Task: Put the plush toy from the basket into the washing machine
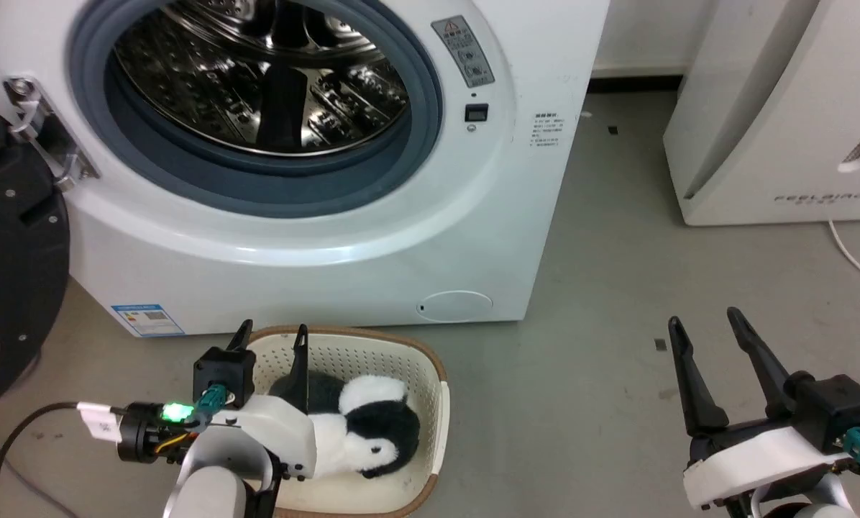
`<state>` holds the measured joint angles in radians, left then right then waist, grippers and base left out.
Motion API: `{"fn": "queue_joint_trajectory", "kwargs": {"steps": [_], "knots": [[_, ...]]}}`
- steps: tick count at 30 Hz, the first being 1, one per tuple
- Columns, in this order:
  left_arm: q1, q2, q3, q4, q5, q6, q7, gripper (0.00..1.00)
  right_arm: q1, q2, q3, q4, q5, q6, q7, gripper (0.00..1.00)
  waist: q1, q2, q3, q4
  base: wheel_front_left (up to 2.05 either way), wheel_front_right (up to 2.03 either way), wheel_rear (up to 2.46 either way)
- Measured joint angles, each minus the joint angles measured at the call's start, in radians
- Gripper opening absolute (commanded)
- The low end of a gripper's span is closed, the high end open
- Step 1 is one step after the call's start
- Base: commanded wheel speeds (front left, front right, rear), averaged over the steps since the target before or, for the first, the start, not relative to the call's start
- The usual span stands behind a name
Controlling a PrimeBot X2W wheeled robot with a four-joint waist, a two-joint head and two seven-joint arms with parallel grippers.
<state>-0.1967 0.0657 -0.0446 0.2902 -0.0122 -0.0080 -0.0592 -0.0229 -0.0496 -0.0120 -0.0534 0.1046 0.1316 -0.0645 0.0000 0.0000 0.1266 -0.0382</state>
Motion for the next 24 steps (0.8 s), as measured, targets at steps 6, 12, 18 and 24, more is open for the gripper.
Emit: {"fn": "queue_joint_trajectory", "kwargs": {"steps": [6, 12, 18, 24], "knots": [[-0.063, 0.011, -0.009, 0.093, -0.002, -0.005, 0.002, 1.00, -0.012, 0.000, 0.003, -0.013, 0.029, 0.000, -0.010, 1.00, 0.0000, 0.0000, 0.048, -0.016, 0.00, 0.00, 0.00], [-0.119, 0.023, -0.020, 0.166, -0.009, -0.014, 0.030, 1.00, -0.031, 0.000, 0.010, -0.025, 0.051, 0.000, -0.027, 1.00, 0.0001, 0.0000, 0.103, -0.034, 0.00, 0.00, 0.00], [-0.175, 0.043, -0.038, 0.233, -0.012, -0.024, 0.078, 1.00, -0.053, 0.000, 0.020, -0.041, 0.067, 0.000, -0.039, 1.00, 0.0001, 0.0000, 0.167, -0.051, 0.00, 0.00, 0.00], [-0.235, 0.065, -0.044, 0.295, -0.025, -0.030, 0.117, 1.00, -0.075, 0.000, 0.025, -0.055, 0.098, 0.000, -0.050, 1.00, 0.0002, 0.0000, 0.237, -0.070, 0.00, 0.00, 0.00]]}}
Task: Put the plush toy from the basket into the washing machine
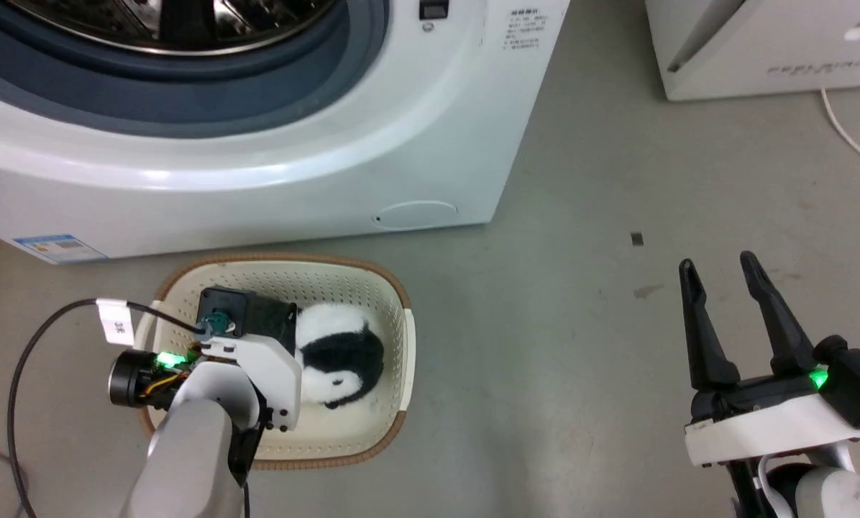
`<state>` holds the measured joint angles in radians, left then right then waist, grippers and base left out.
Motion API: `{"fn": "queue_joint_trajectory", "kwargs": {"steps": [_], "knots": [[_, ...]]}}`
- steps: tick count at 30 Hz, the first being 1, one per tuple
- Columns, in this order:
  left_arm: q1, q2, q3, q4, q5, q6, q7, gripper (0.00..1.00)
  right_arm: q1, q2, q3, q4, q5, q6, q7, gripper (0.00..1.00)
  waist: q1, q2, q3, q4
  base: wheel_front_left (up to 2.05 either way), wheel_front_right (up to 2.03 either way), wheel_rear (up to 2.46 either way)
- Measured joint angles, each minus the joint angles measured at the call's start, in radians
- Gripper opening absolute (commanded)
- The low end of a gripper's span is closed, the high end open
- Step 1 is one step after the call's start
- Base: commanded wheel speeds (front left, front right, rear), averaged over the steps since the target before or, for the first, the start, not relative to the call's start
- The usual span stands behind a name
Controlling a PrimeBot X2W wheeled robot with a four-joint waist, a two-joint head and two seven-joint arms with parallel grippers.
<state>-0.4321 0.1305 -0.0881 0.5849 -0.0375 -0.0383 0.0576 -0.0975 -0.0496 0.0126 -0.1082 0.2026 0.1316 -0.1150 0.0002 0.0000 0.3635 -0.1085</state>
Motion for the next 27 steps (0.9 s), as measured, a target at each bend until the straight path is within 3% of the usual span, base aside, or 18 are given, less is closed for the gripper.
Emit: {"fn": "queue_joint_trajectory", "kwargs": {"steps": [27], "knots": [[-0.255, 0.078, -0.065, 0.274, -0.031, -0.009, 0.166, 1.00, -0.082, 0.000, -0.010, -0.072, 0.089, 0.000, -0.055, 1.00, 0.0000, 0.0000, 0.320, -0.058, 0.00, 0.00, 0.00]]}}
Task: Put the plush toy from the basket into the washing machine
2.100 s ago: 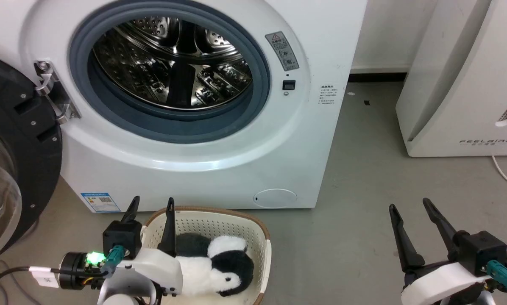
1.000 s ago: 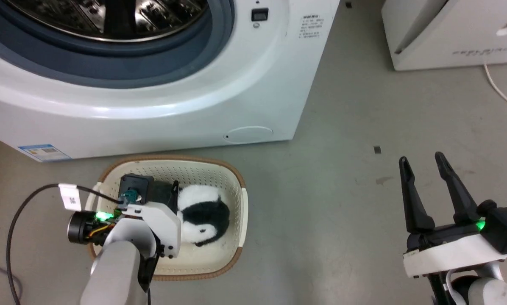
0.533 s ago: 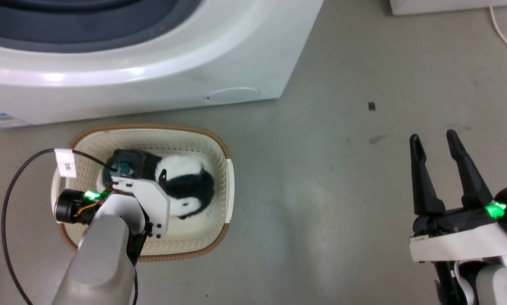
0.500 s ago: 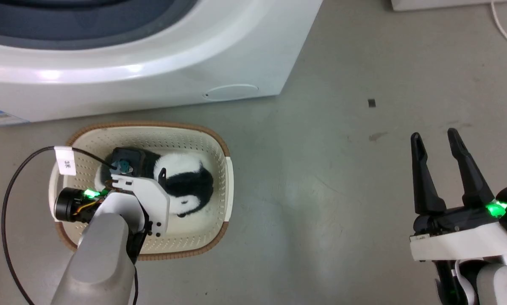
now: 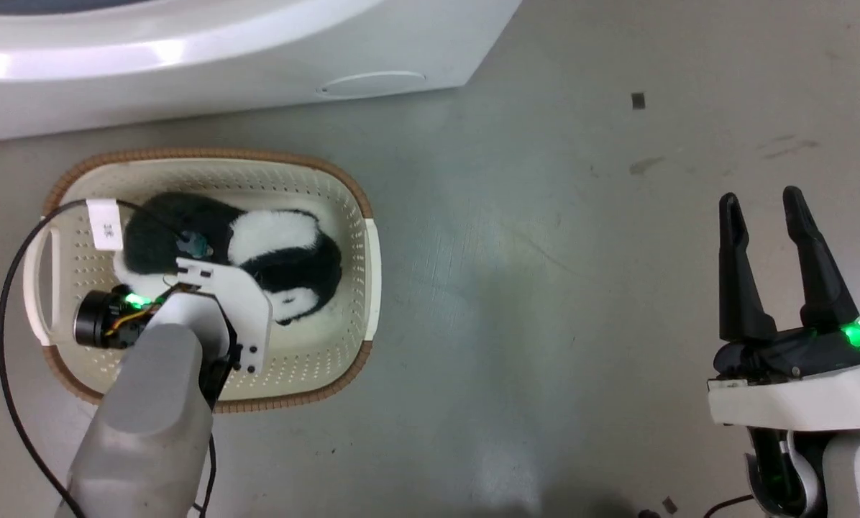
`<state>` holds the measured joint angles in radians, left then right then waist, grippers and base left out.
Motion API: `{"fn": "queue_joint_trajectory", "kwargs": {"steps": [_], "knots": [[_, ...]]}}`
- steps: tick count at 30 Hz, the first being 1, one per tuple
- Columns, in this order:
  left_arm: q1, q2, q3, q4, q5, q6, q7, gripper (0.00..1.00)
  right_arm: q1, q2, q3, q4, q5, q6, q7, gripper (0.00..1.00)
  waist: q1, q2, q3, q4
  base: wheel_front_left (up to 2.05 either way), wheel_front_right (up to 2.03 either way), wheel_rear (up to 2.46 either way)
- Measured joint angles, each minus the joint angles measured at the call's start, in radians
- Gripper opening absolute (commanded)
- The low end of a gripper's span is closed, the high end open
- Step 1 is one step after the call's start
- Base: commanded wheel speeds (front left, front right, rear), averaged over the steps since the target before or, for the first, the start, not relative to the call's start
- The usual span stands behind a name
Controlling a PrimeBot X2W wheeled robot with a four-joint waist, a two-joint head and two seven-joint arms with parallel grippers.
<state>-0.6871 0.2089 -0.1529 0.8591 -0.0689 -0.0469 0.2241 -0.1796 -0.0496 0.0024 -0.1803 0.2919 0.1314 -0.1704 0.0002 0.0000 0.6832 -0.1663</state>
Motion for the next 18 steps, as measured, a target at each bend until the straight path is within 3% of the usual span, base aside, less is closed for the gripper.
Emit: {"fn": "queue_joint_trajectory", "kwargs": {"steps": [18], "knots": [[-0.203, 0.001, -0.063, 0.174, -0.024, 0.008, 0.004, 1.00, -0.058, 0.000, -0.020, -0.048, 0.036, 0.000, -0.035, 1.00, -0.0001, 0.0000, 0.200, 0.008, 0.00, 0.00, 0.00]]}}
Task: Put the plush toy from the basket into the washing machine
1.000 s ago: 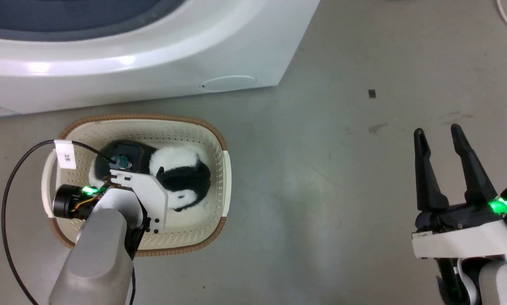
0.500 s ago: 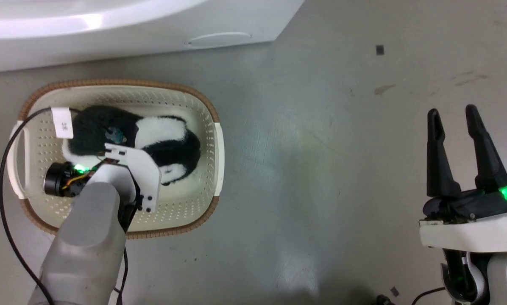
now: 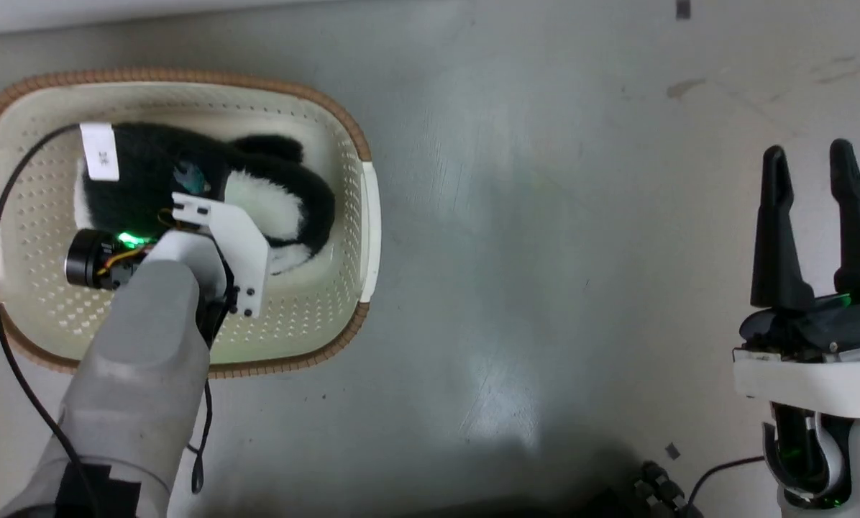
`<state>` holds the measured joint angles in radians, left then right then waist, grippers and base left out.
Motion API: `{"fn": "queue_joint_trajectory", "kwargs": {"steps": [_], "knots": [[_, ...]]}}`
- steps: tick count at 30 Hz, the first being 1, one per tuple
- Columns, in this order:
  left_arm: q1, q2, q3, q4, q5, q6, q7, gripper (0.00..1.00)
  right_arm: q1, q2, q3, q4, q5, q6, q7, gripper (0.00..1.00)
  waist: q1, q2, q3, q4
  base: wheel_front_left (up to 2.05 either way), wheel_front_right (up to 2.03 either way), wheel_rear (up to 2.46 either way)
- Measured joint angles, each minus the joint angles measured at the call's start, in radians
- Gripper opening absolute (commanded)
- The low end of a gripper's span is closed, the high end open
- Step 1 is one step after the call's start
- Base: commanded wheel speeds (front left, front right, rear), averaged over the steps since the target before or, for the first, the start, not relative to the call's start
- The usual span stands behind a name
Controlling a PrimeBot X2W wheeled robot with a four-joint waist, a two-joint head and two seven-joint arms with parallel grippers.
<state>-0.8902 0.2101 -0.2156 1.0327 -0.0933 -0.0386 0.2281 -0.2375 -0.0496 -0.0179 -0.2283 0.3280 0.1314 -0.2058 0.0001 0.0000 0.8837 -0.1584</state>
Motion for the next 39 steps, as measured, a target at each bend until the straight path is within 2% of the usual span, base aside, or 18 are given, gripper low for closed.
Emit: {"fn": "queue_joint_trajectory", "kwargs": {"steps": [6, 7, 8, 9, 18, 24, 39], "knots": [[-0.055, 0.004, -0.023, 0.055, -0.009, -0.002, -0.010, 1.00, -0.018, 0.000, 0.001, -0.007, 0.017, 0.000, -0.012, 1.00, 0.0000, 0.0000, 0.050, -0.004, 0.00, 0.00, 0.00], [-0.063, 0.005, -0.026, 0.064, -0.013, -0.008, -0.008, 0.74, -0.020, 0.000, 0.002, -0.008, 0.019, 0.000, -0.013, 1.00, 0.0000, -0.0001, 0.056, -0.005, 0.00, 0.00, 0.00], [-0.071, 0.006, -0.030, 0.072, -0.016, -0.010, -0.005, 0.23, -0.022, 0.000, 0.002, -0.008, 0.021, 0.000, -0.018, 1.00, 0.0000, 0.0000, 0.061, -0.006, 0.00, 0.00, 0.00], [-0.079, 0.008, -0.033, 0.082, -0.016, -0.013, -0.003, 0.00, -0.025, 0.000, 0.001, -0.010, 0.024, 0.000, -0.021, 1.00, 0.0000, 0.0000, 0.066, -0.007, 0.00, 0.00, 0.00], [-0.125, 0.021, -0.063, 0.176, -0.042, -0.035, -0.007, 0.00, -0.050, 0.000, -0.010, -0.013, 0.066, 0.000, -0.038, 1.00, 0.0000, 0.0000, 0.077, -0.021, 0.00, 0.00, 0.00], [-0.127, 0.016, -0.090, 0.243, -0.057, -0.039, -0.069, 0.00, -0.050, 0.000, -0.025, 0.000, 0.086, 0.000, -0.049, 1.00, 0.0000, 0.0000, 0.037, -0.022, 0.00, 0.00, 0.00], [0.032, -0.081, -0.113, 0.258, -0.098, -0.075, -0.290, 0.00, 0.038, 0.000, -0.079, 0.061, 0.048, 0.000, -0.051, 1.00, -0.0001, 0.0000, -0.250, 0.050, 0.00, 0.00, 0.00]]}}
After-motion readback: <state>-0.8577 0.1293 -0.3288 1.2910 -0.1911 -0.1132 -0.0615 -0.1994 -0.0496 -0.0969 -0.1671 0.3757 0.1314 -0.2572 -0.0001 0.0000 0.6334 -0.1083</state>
